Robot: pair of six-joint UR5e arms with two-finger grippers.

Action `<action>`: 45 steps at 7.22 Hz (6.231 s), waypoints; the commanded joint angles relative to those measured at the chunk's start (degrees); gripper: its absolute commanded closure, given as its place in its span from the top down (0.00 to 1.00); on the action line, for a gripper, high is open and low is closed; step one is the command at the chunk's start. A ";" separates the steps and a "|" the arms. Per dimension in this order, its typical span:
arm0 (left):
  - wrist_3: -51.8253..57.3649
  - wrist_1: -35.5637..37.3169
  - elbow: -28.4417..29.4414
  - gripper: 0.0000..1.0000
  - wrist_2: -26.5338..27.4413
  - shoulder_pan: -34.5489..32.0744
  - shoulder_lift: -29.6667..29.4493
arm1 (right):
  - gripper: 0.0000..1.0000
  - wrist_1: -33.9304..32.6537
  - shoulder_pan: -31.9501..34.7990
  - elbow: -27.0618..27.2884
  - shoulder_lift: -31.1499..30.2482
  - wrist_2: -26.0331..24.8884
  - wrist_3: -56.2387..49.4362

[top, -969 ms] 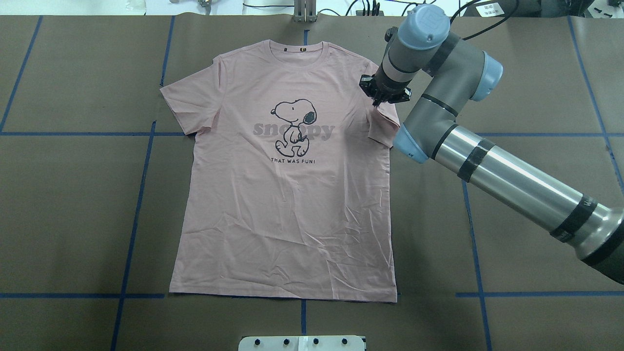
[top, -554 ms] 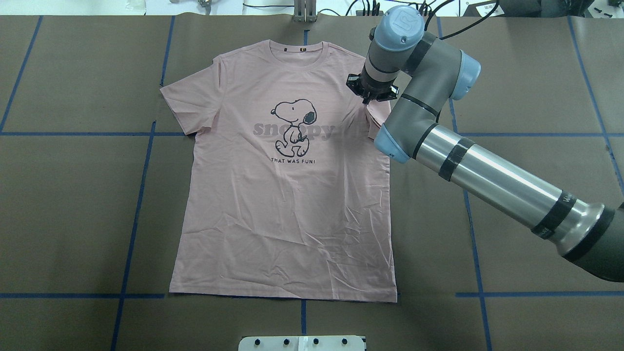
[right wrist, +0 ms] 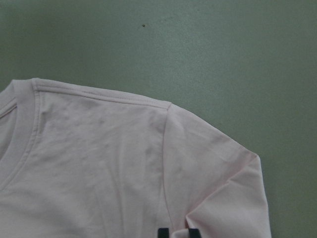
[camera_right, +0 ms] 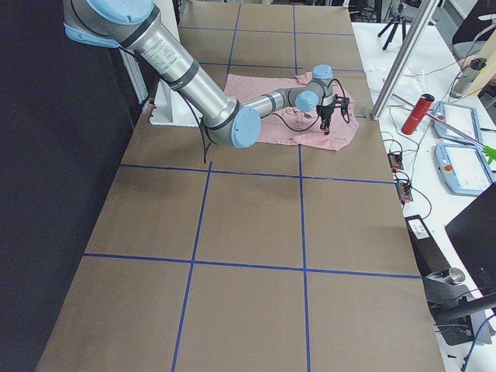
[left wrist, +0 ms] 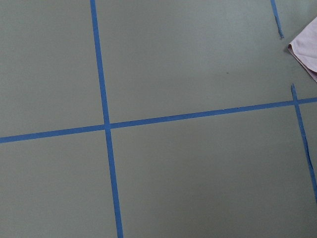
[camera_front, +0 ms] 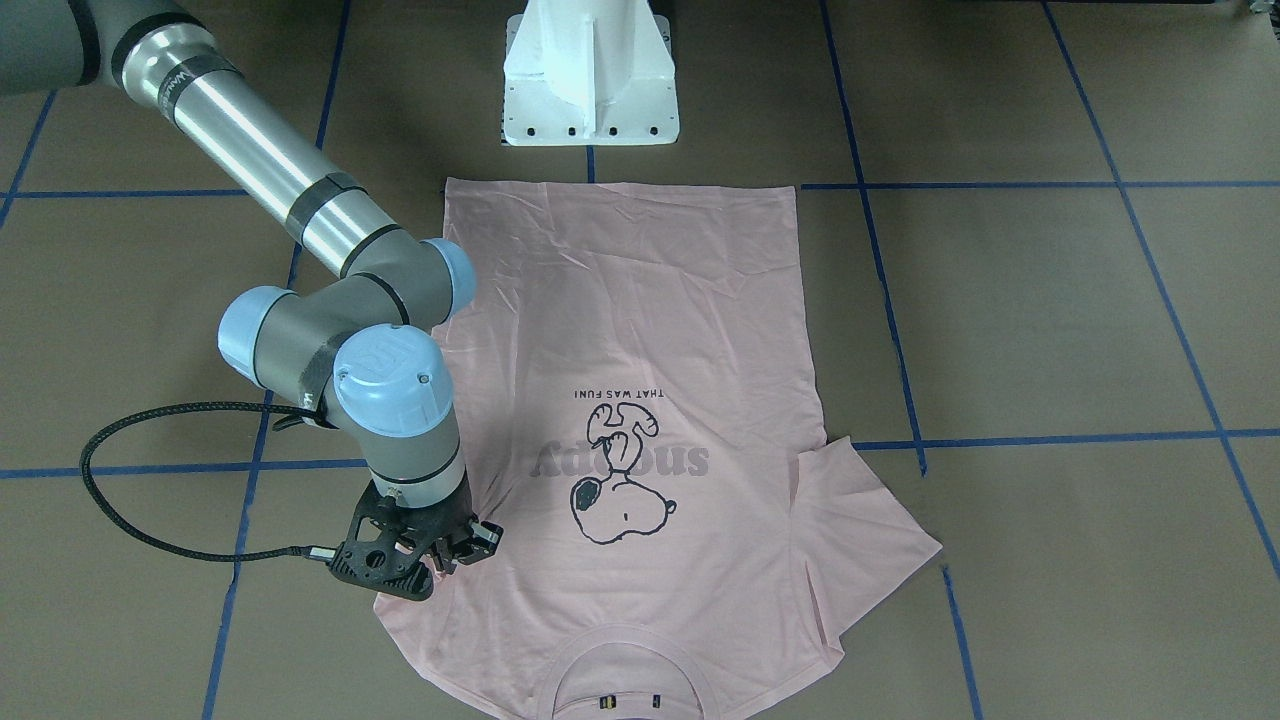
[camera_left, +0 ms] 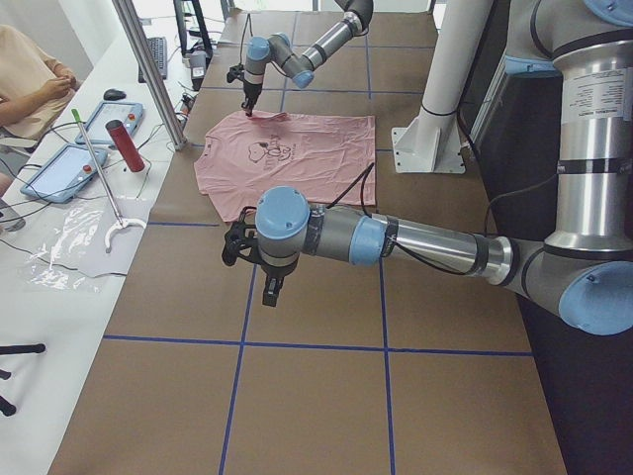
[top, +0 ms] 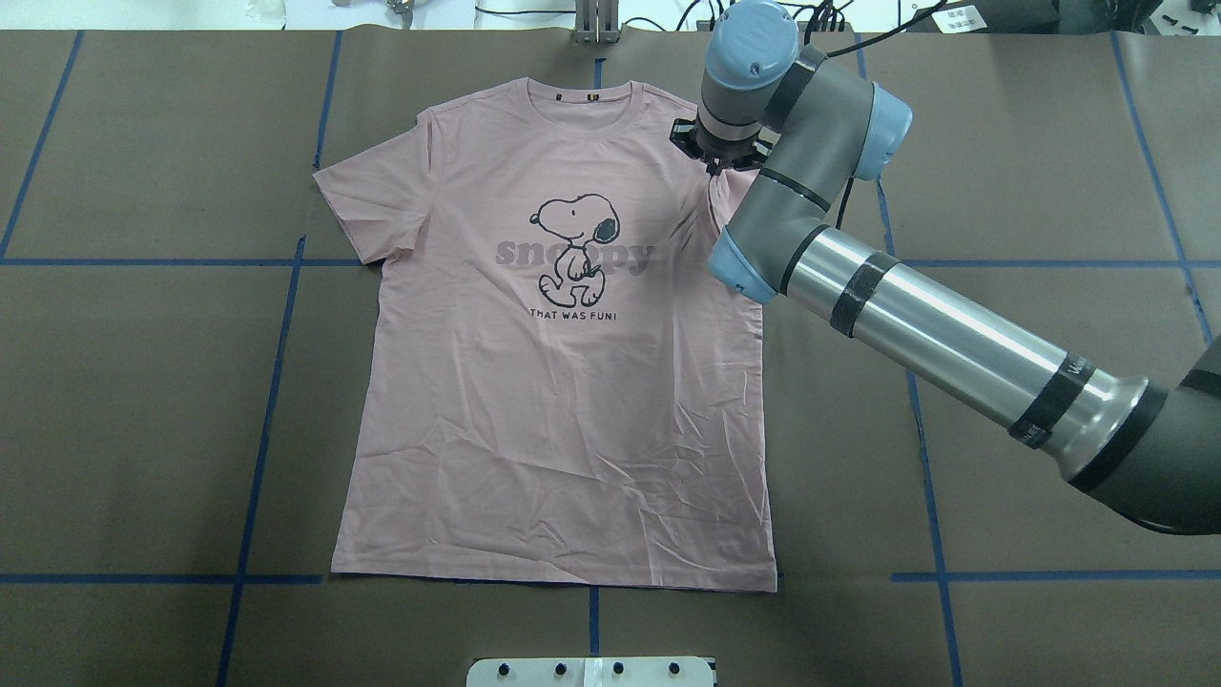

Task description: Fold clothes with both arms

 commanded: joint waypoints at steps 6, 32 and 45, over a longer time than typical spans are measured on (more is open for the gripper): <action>-37.47 -20.43 14.02 1.00 -2.80 19.55 -18.41 | 1.00 -0.12 2.45 28.82 -16.64 11.76 0.18; -67.76 -44.77 54.49 0.00 41.33 45.75 -55.05 | 1.00 4.16 5.27 40.51 -33.48 17.94 -0.70; -73.65 -43.90 11.69 0.73 31.04 48.13 -24.46 | 0.90 -8.64 -34.78 62.03 -41.38 -16.93 38.28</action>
